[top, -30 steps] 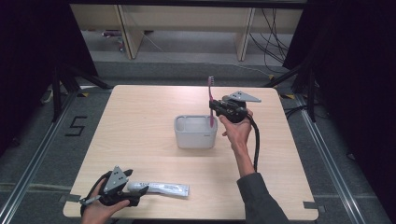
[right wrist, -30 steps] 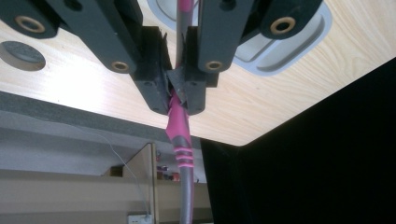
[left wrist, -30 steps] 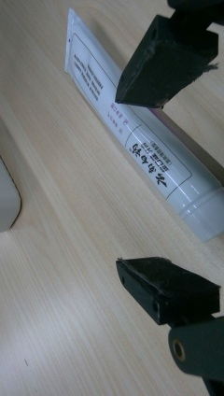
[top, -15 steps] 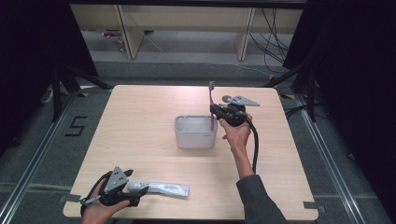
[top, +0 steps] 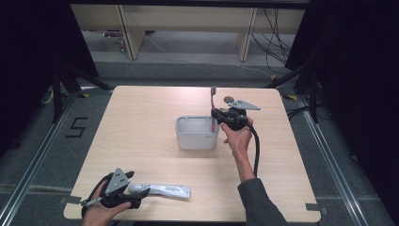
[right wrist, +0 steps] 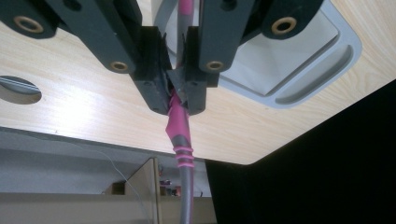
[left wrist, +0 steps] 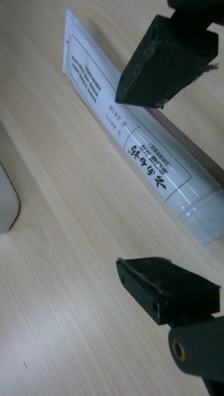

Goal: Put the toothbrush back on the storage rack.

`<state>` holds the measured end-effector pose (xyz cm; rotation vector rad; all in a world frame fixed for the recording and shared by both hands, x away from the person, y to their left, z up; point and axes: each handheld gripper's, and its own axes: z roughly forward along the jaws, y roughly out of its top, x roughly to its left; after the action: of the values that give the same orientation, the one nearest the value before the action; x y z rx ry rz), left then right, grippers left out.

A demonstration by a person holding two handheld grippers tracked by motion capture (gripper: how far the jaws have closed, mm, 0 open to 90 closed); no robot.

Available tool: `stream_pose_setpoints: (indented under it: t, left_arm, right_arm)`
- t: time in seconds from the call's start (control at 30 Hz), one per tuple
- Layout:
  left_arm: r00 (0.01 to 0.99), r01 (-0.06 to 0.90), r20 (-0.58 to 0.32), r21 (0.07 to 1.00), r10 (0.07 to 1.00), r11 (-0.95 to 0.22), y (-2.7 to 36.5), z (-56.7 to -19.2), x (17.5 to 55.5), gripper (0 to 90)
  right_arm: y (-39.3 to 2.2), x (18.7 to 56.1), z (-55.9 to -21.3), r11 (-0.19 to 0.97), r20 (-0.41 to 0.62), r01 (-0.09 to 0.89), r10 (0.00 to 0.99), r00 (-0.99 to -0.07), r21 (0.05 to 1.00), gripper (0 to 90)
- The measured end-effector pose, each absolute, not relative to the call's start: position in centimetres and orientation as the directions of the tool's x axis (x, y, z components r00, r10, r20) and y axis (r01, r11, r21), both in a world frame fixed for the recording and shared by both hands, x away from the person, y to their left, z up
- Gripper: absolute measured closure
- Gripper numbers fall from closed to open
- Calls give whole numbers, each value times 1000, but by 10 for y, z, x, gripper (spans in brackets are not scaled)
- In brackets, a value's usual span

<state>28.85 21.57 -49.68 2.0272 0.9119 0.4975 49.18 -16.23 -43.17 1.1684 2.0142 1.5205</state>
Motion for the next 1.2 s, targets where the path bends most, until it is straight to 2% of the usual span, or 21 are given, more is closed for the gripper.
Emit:
stream_pose_setpoints:
  t: [0.03, 0.17, 0.23, 0.27, 0.43, 0.6, 0.7, 0.73, 0.83, 0.9, 1.2]
  left_arm:
    - [656, 422, 19, 820, 755, -387, 216, -497, 288, 160]
    - [658, 422, 17, 820, 753, -387, 216, -497, 288, 160]
    - [656, 423, 20, 818, 755, -389, 216, -496, 288, 160]
    - [657, 420, 23, 818, 753, -392, 216, -496, 288, 160]
    - [659, 419, 25, 818, 751, -394, 216, -496, 288, 160]
    - [661, 418, 23, 819, 750, -393, 216, -496, 288, 160]
    - [656, 422, 22, 817, 754, -392, 216, -496, 288, 160]
    - [661, 418, 23, 819, 750, -393, 216, -496, 288, 160]
    - [658, 423, 20, 817, 753, -391, 215, -497, 288, 160]
    - [657, 424, 20, 818, 754, -390, 215, -497, 288, 160]
    - [654, 425, 16, 819, 756, -385, 215, -497, 289, 160]
  right_arm:
    - [-162, 491, -432, 60, 215, 413, 779, -588, 909, 818]
    - [-164, 490, -436, 85, 191, 409, 787, -587, 909, 814]
    - [-163, 489, -437, 61, 223, 430, 785, -578, 901, 813]
    - [-165, 491, -438, 89, 181, 397, 785, -592, 913, 812]
    - [-165, 489, -438, 78, 205, 412, 774, -599, 908, 799]
    - [-166, 487, -437, 98, 182, 399, 774, -606, 912, 766]
    - [-167, 483, -435, 105, 179, 406, 778, -603, 908, 714]
    - [-169, 480, -433, 121, 150, 393, 791, -593, 912, 600]
    - [-171, 475, -430, 105, 164, 396, 792, -588, 912, 531]
    - [-175, 469, -426, 125, 156, 403, 788, -596, 906, 435]
    - [-190, 449, -416, 141, 134, 380, 781, -610, 914, 393]
